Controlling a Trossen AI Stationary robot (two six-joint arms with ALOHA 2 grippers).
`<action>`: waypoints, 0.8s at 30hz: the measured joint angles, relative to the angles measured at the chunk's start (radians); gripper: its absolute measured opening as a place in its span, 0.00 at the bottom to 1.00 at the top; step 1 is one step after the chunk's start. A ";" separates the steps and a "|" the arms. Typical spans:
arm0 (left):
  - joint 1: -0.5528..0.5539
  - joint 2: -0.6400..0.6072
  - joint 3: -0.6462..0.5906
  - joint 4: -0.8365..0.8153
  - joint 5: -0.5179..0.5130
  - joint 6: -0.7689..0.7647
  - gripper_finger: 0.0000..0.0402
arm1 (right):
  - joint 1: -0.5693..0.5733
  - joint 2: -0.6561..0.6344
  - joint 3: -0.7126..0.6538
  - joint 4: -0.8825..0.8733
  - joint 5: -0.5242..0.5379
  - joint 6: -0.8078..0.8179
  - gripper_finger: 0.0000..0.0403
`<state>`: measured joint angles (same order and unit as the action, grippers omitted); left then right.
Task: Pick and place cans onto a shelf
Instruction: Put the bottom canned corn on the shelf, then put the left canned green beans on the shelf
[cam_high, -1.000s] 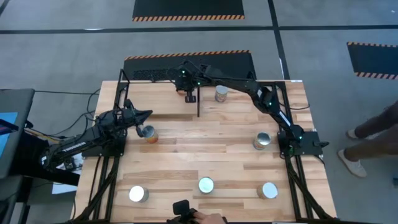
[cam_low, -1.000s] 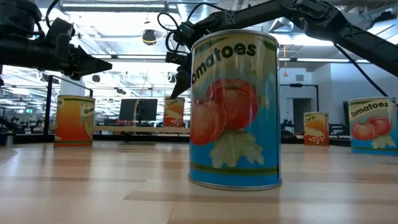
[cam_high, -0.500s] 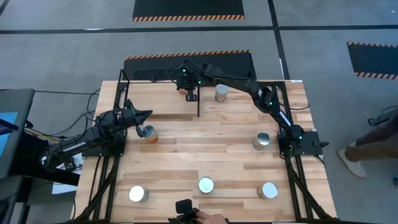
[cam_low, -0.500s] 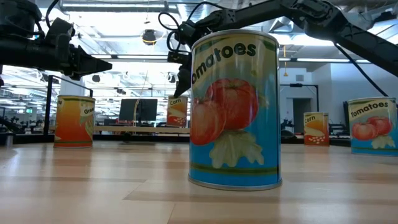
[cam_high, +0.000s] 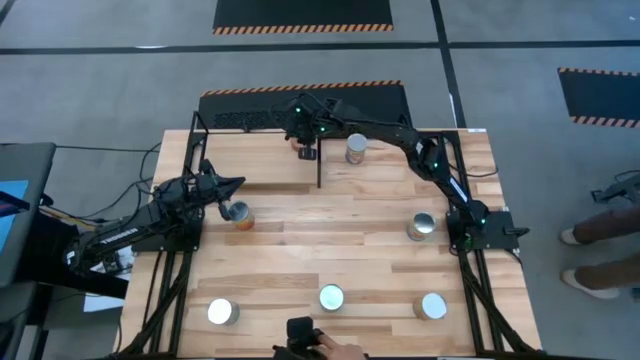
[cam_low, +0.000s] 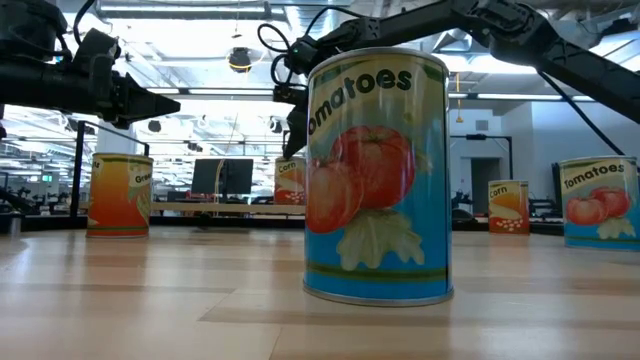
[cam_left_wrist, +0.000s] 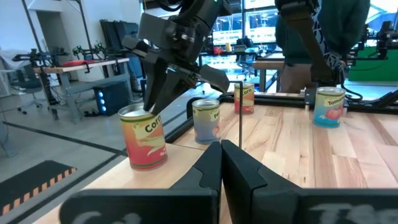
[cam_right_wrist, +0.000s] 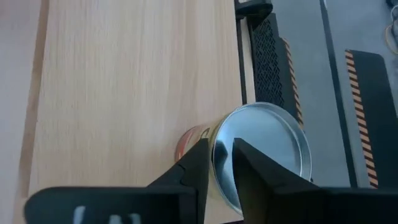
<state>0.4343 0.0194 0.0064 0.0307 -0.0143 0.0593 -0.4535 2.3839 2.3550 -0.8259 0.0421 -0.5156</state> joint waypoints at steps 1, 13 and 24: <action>0.000 0.000 0.000 0.000 0.000 0.000 0.00 | 0.003 0.000 0.000 0.002 0.013 -0.008 0.24; 0.000 0.000 0.000 0.000 0.000 0.000 0.00 | 0.097 -0.147 0.000 -0.160 0.144 -0.138 0.15; 0.000 0.000 0.000 0.000 0.002 0.000 0.00 | 0.107 -0.341 -0.111 -0.400 -0.051 -0.007 0.02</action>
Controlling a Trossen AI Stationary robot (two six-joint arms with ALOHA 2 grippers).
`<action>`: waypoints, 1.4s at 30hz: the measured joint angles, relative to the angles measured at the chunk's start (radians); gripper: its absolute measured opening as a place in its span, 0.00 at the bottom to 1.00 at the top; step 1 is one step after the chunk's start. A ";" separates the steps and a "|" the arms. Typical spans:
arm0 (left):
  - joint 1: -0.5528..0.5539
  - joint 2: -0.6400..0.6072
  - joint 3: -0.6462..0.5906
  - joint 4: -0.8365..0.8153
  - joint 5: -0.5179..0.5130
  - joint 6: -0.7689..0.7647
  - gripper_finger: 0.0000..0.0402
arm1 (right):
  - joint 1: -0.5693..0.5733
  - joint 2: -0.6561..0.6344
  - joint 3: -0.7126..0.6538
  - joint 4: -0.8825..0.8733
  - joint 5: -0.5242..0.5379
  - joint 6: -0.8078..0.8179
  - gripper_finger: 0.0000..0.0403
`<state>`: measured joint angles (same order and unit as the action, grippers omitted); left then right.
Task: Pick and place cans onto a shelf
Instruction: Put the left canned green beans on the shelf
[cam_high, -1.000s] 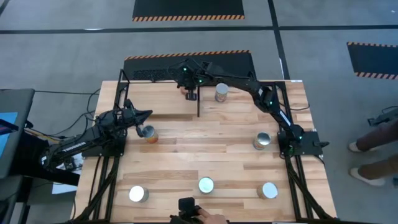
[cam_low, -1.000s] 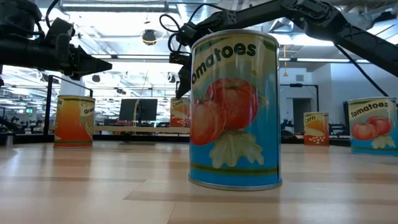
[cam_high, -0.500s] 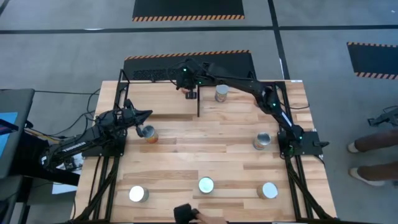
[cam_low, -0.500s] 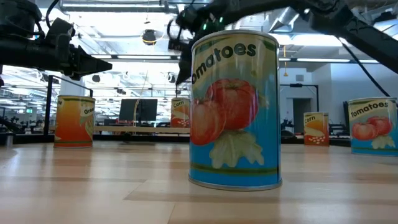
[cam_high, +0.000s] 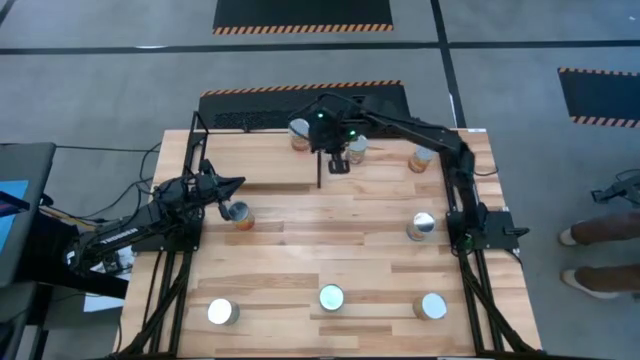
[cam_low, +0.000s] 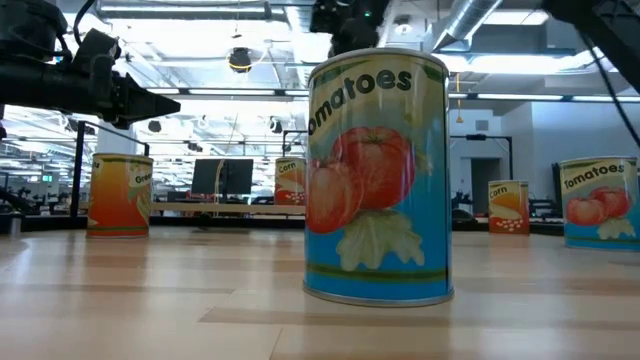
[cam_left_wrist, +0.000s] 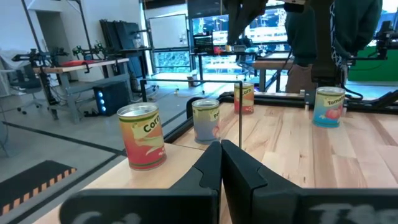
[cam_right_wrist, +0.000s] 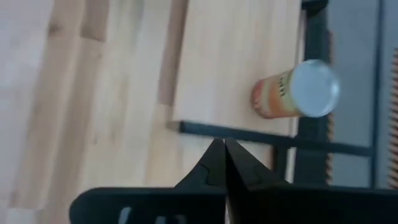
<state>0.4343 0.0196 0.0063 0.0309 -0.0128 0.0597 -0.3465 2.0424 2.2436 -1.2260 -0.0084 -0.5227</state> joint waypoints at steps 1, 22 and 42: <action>0.000 0.000 0.000 0.000 0.000 0.000 0.00 | -0.005 -0.025 -0.042 0.017 -0.022 0.007 0.01; 0.000 0.000 0.000 0.000 0.000 0.000 0.00 | 0.054 -0.619 -1.469 1.758 -0.166 0.255 0.02; 0.000 0.000 0.000 0.000 0.001 0.000 0.00 | 0.052 -0.729 -1.781 2.107 -0.145 0.370 0.02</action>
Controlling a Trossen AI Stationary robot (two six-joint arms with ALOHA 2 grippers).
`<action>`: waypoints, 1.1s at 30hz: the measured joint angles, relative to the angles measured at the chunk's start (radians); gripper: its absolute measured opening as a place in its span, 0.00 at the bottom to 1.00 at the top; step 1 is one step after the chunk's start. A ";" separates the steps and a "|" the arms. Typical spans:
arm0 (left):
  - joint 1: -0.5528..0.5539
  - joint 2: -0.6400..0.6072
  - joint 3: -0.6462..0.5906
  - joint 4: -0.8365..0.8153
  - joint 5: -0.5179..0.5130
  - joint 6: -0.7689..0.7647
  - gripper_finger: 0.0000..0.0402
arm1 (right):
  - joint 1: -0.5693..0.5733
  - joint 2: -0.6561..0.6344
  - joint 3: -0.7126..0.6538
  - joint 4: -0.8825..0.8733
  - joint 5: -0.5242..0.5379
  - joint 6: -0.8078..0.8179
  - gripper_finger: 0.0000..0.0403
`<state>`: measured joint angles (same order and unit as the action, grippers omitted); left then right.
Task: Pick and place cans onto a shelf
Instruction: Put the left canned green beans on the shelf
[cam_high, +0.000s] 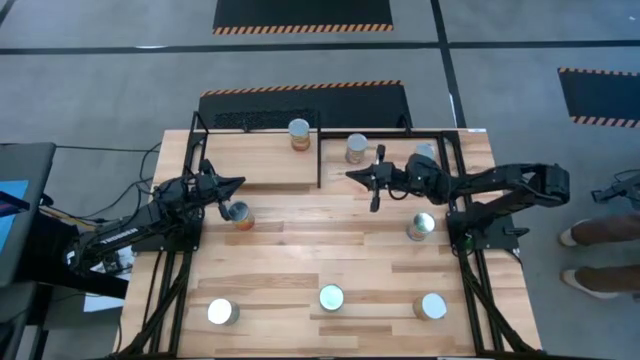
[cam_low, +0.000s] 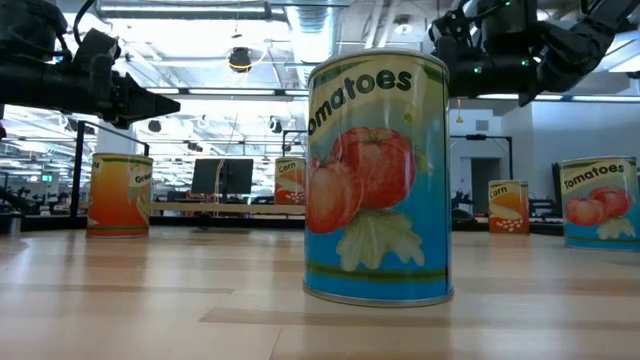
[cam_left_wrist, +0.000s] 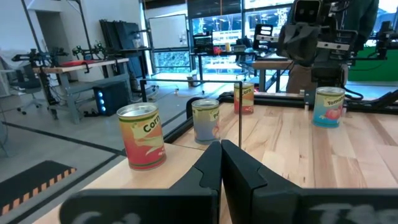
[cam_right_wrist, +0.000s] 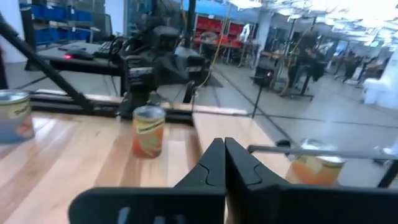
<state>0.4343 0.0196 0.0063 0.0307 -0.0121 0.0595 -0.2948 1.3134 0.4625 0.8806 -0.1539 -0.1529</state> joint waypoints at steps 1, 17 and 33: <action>0.000 0.000 0.000 0.000 0.000 0.000 0.00 | 0.009 0.004 0.000 -0.011 0.002 0.015 0.02; -0.002 0.000 0.000 0.094 0.070 -0.142 0.00 | 0.232 0.228 0.000 0.218 0.214 -0.009 0.03; -0.251 0.267 0.210 -0.109 0.035 -0.178 0.00 | 0.221 0.165 0.000 0.127 0.240 0.006 0.03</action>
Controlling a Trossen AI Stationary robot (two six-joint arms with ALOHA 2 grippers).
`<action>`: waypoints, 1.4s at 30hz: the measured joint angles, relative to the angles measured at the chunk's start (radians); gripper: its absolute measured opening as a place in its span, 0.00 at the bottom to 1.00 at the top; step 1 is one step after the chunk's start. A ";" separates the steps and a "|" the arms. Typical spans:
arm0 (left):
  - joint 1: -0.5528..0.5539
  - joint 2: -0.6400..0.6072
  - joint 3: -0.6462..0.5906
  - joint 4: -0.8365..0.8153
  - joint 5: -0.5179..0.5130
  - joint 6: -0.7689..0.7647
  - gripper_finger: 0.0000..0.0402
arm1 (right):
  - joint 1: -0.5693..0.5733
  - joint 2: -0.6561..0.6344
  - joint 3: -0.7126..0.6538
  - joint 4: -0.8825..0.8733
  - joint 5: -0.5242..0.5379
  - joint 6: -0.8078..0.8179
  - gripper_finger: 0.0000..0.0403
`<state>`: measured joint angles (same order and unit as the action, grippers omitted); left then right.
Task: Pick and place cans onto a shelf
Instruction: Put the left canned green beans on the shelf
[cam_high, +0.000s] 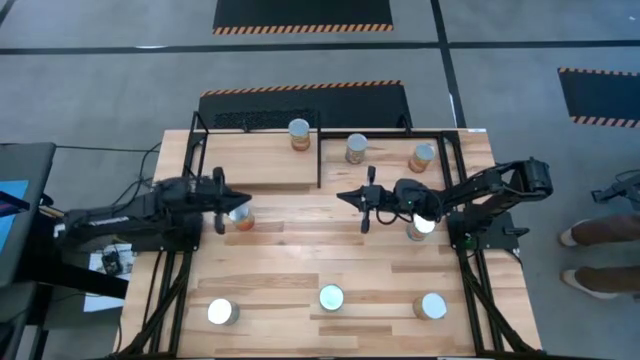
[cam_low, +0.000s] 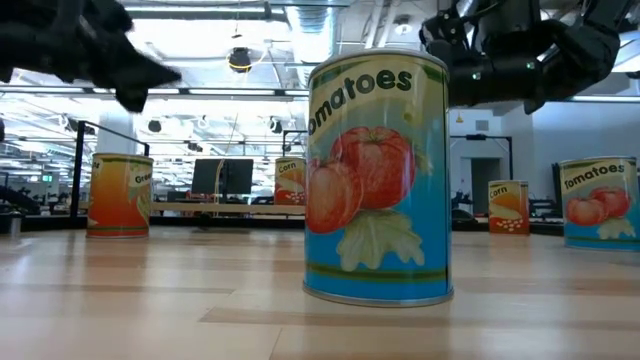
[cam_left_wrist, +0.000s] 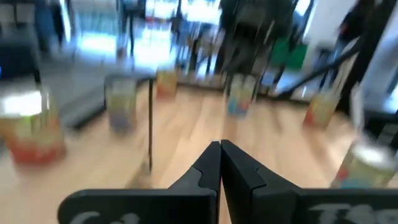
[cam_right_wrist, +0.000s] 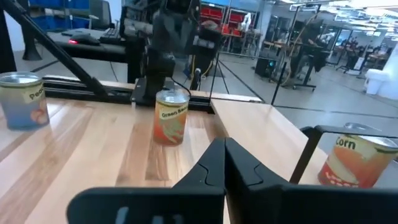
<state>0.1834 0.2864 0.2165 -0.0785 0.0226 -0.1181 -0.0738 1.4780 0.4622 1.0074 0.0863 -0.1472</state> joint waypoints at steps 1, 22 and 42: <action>-0.015 0.046 0.018 -0.021 -0.030 -0.014 0.00 | 0.000 0.000 0.000 -0.003 0.000 0.000 0.03; -0.081 0.655 0.521 -0.818 -0.045 -0.157 0.25 | 0.002 0.000 0.000 -0.065 0.002 0.016 0.04; -0.207 0.817 0.527 -0.854 -0.232 -0.109 0.11 | 0.002 0.000 0.000 -0.069 0.002 0.018 0.04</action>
<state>-0.0238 1.1031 0.7436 -0.9322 -0.2097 -0.2266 -0.0723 1.4780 0.4622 0.9382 0.0879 -0.1287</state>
